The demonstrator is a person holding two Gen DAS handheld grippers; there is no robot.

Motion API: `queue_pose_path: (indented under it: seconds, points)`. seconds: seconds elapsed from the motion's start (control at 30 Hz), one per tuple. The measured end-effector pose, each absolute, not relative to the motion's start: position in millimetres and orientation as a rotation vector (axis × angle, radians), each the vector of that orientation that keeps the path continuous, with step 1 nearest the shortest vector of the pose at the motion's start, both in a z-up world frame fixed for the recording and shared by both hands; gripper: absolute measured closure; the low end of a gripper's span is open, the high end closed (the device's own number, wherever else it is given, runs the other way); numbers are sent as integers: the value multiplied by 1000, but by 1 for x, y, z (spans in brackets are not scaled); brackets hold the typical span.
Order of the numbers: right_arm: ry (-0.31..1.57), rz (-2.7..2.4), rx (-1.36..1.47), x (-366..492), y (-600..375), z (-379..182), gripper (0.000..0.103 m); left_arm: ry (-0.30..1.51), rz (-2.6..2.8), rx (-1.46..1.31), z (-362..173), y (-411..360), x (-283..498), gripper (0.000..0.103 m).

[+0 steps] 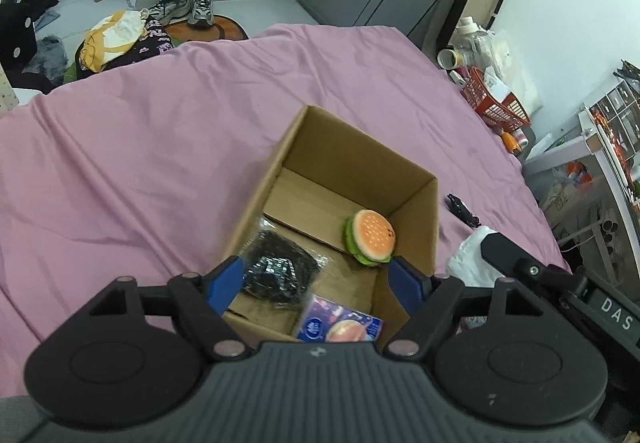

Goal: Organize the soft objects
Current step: 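Carry the tissue pack and white bag into the box and release both, then move both tools over the grey fluffy plush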

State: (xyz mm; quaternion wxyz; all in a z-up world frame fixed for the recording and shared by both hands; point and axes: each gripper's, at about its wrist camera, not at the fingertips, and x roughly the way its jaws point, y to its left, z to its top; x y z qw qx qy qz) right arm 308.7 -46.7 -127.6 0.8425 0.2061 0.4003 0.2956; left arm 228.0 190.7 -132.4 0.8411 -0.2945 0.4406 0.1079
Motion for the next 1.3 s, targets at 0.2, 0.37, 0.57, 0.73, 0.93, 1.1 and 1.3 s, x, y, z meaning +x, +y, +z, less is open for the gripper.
queue_pose_path:
  seconds: [0.2, 0.37, 0.57, 0.73, 0.93, 1.1, 1.3]
  points:
    - [818, 566, 436, 307, -52, -119, 35, 924, 240, -634, -129, 199, 226, 25]
    - [828, 538, 408, 302, -57, -118, 26, 914, 251, -614, -123, 197, 224, 25]
    - [850, 537, 387, 299, -62, -114, 18, 905, 255, -579, -116, 187, 222, 25]
    - [863, 510, 375, 297, -77, -110, 14, 881, 256, -515, -109, 170, 222, 25]
    - [846, 499, 387, 295, -104, -101, 9, 870, 253, -470, -99, 144, 227, 25]
    - [820, 503, 417, 296, -133, -94, 9, 861, 238, -470, -89, 123, 228, 19]
    - [811, 468, 453, 300, -165, -96, 9, 839, 210, -446, -77, 97, 229, 12]
